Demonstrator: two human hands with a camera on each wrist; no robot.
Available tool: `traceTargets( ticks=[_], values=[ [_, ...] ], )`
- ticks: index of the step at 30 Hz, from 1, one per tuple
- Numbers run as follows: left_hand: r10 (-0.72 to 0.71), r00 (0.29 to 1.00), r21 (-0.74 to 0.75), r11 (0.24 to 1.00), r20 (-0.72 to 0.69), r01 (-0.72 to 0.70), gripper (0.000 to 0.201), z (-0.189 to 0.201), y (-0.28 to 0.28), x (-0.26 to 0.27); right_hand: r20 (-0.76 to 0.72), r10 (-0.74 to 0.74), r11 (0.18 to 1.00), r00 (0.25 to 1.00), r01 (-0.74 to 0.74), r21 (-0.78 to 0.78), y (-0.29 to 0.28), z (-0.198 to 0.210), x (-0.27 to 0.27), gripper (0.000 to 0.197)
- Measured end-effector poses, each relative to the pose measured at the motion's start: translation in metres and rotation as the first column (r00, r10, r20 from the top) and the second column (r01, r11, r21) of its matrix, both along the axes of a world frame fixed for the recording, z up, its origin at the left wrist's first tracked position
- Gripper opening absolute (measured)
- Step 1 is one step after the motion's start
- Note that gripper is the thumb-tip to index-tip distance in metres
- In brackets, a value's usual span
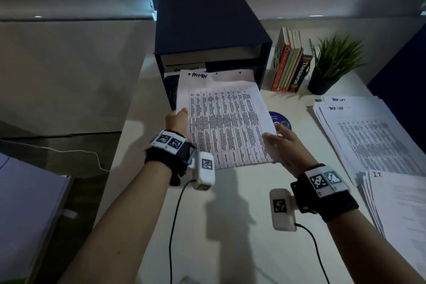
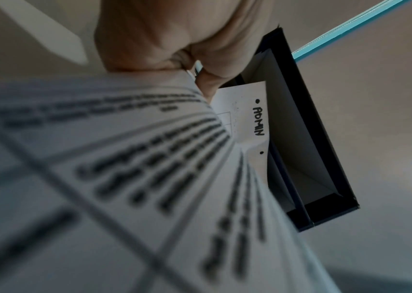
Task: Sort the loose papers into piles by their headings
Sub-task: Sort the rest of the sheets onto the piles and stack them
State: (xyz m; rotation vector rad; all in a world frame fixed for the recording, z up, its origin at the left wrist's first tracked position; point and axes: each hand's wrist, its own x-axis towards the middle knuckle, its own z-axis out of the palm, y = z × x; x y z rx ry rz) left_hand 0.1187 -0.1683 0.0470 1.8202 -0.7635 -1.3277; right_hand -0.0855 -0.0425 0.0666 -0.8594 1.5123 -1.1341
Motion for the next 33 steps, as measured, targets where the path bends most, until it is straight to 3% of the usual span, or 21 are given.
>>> traceTargets(
  ticks=[3,7,9,11,13,15,16,19,22,25,27,31,33],
  values=[
    [-0.032,0.999,0.028,0.999,0.031,0.031,0.051,0.001,-0.021,0.003,0.025,0.065,0.996,0.998,-0.067,0.063,-0.011,0.005,-0.002,0.012],
    [-0.081,0.99,0.093,0.993,0.113,0.07,0.049,0.004,-0.038,0.01,0.075,0.044,0.992,0.996,-0.053,0.113,-0.03,0.01,-0.005,0.024],
    [-0.098,0.991,0.121,0.989,0.089,0.087,0.05,0.001,-0.042,0.011,0.069,-0.001,0.994,0.998,-0.006,0.111,-0.037,0.011,-0.006,0.022],
    [-0.108,0.992,0.115,0.988,0.06,0.101,0.05,0.001,-0.043,0.01,0.087,-0.063,0.995,0.994,0.056,0.088,-0.041,0.01,-0.007,0.018],
    [-0.125,0.992,0.075,0.99,0.027,0.122,0.051,0.003,-0.044,0.006,0.113,-0.115,0.992,0.987,0.109,0.058,-0.04,0.008,-0.008,0.026],
    [-0.177,0.982,-0.014,0.984,0.065,0.178,0.058,0.003,-0.043,0.0,0.134,-0.144,0.989,0.98,0.14,0.041,-0.033,0.006,-0.01,0.026],
    [-0.215,0.967,-0.07,0.972,0.137,0.226,0.059,0.004,-0.04,-0.004,0.142,-0.151,0.988,0.978,0.147,0.043,-0.029,0.004,-0.012,0.024],
    [-0.293,0.887,-0.182,0.91,0.358,0.374,0.036,0.006,-0.033,-0.008,0.183,-0.15,0.989,0.972,0.143,0.048,-0.016,-0.005,-0.015,0.023],
    [-0.434,0.793,-0.116,0.844,0.427,0.524,0.046,0.006,-0.051,0.001,0.235,-0.123,0.992,0.964,0.115,0.046,-0.011,-0.011,-0.017,0.03],
    [-0.514,0.759,-0.004,0.827,0.4,0.562,0.05,0.01,-0.073,0.009,0.278,-0.114,0.993,0.954,0.107,0.042,-0.012,-0.015,-0.019,0.034],
    [-0.491,0.784,-0.007,0.846,0.379,0.533,0.044,0.011,-0.078,0.009,0.295,-0.118,0.993,0.948,0.111,0.039,-0.016,-0.016,-0.018,0.035],
    [-0.494,0.826,-0.01,0.857,0.27,0.516,0.07,0.004,-0.072,0.007,0.261,-0.149,0.988,0.954,0.151,0.013,-0.04,-0.011,-0.011,0.026],
    [-0.47,0.842,-0.027,0.869,0.266,0.493,0.07,-0.001,-0.067,0.009,0.224,-0.163,0.986,0.961,0.167,0.002,-0.059,-0.008,-0.007,0.024]
  ],
)
